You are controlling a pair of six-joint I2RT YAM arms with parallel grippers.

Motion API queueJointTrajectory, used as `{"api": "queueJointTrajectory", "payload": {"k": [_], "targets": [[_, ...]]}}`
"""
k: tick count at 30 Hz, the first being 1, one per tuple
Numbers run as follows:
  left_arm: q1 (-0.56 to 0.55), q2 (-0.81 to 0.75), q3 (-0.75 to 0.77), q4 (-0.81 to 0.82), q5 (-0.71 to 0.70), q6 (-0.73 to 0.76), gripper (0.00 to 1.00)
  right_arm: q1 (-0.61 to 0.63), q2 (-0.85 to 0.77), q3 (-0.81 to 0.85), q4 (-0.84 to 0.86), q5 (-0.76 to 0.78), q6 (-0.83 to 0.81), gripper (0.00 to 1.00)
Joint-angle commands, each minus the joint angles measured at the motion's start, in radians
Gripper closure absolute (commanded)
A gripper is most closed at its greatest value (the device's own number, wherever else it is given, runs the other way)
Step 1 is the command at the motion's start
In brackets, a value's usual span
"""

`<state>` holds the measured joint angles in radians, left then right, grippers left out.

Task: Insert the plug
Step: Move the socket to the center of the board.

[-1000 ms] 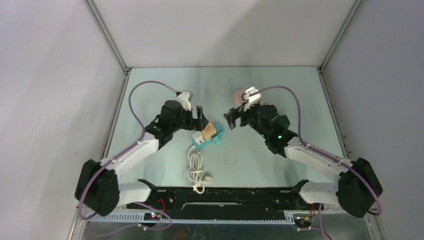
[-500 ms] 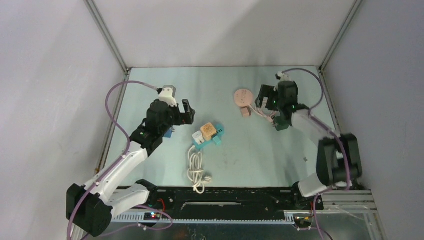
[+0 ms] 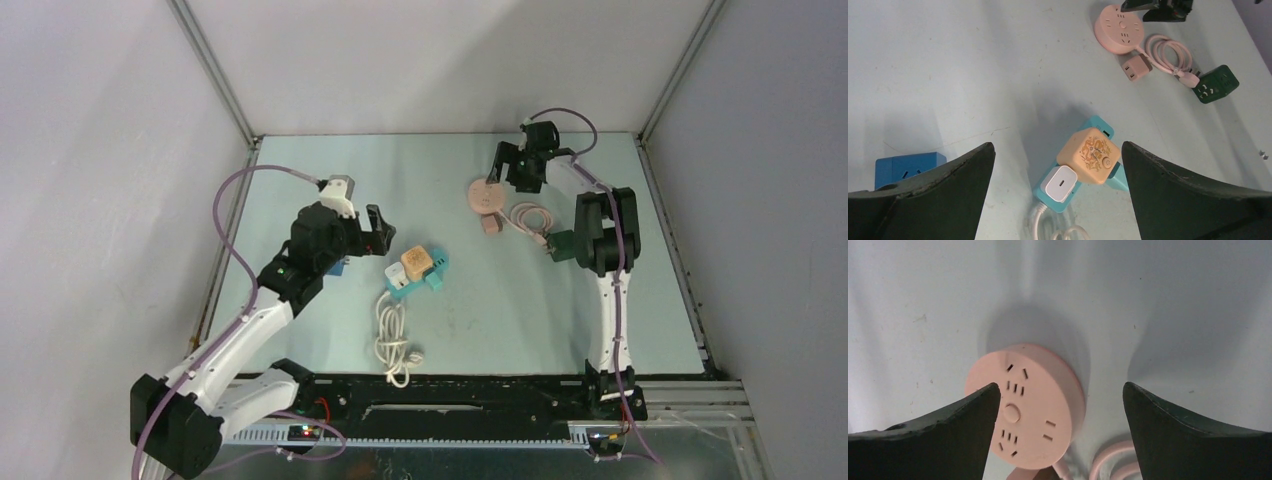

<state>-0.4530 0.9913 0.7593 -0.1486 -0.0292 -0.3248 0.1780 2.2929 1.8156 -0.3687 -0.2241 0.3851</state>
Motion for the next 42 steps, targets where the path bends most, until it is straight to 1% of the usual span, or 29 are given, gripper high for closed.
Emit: {"api": "queueJointTrajectory", "payload": {"k": [1,4,6,8,10,12,13,15,17,21,28,35,37,40,42], "targets": [[0.007,-0.038,-0.028,0.012,0.022,-0.024,0.00,-0.006,0.074,0.128,-0.080,-0.113,0.043,0.09],[0.008,-0.040,-0.032,0.017,0.053,-0.030,0.00,-0.006,0.115,0.167,-0.086,-0.172,0.053,0.23],[0.010,-0.039,-0.032,0.019,0.058,-0.033,0.00,0.003,0.125,0.170,-0.092,-0.213,0.048,0.26],[0.011,-0.037,-0.030,0.021,0.060,-0.036,0.00,0.016,0.101,0.142,-0.100,-0.201,0.028,0.27],[0.011,-0.031,-0.026,0.024,0.062,-0.043,0.00,0.027,0.061,0.074,-0.090,-0.183,0.027,0.28],[0.013,-0.027,-0.021,0.024,0.073,-0.046,0.00,0.028,0.004,-0.022,-0.047,-0.181,0.046,0.36],[0.013,-0.025,-0.018,0.024,0.077,-0.046,0.00,0.029,-0.024,-0.073,-0.022,-0.180,0.060,0.39],[0.013,-0.022,-0.013,0.023,0.085,-0.046,0.00,0.031,-0.073,-0.148,-0.001,-0.178,0.062,0.41],[0.013,-0.022,-0.009,0.020,0.089,-0.048,0.00,0.044,-0.117,-0.218,0.026,-0.178,0.050,0.41],[0.013,-0.026,-0.005,0.017,0.092,-0.045,0.00,0.078,-0.171,-0.312,0.014,-0.172,0.035,0.40],[0.013,-0.045,0.009,0.007,0.097,-0.046,0.00,0.116,-0.282,-0.523,0.080,-0.196,0.108,0.40],[0.014,-0.057,0.012,-0.008,0.120,-0.041,0.00,0.148,-0.323,-0.552,0.046,-0.250,0.093,0.35],[0.013,-0.054,0.014,-0.007,0.139,-0.043,0.00,0.154,-0.344,-0.552,0.034,-0.239,0.079,0.33],[0.013,-0.042,0.014,-0.007,0.165,-0.053,0.00,0.156,-0.388,-0.564,0.019,-0.226,0.050,0.28],[0.013,-0.020,0.014,-0.011,0.180,-0.058,0.00,0.159,-0.424,-0.581,0.016,-0.211,0.027,0.21]]}}
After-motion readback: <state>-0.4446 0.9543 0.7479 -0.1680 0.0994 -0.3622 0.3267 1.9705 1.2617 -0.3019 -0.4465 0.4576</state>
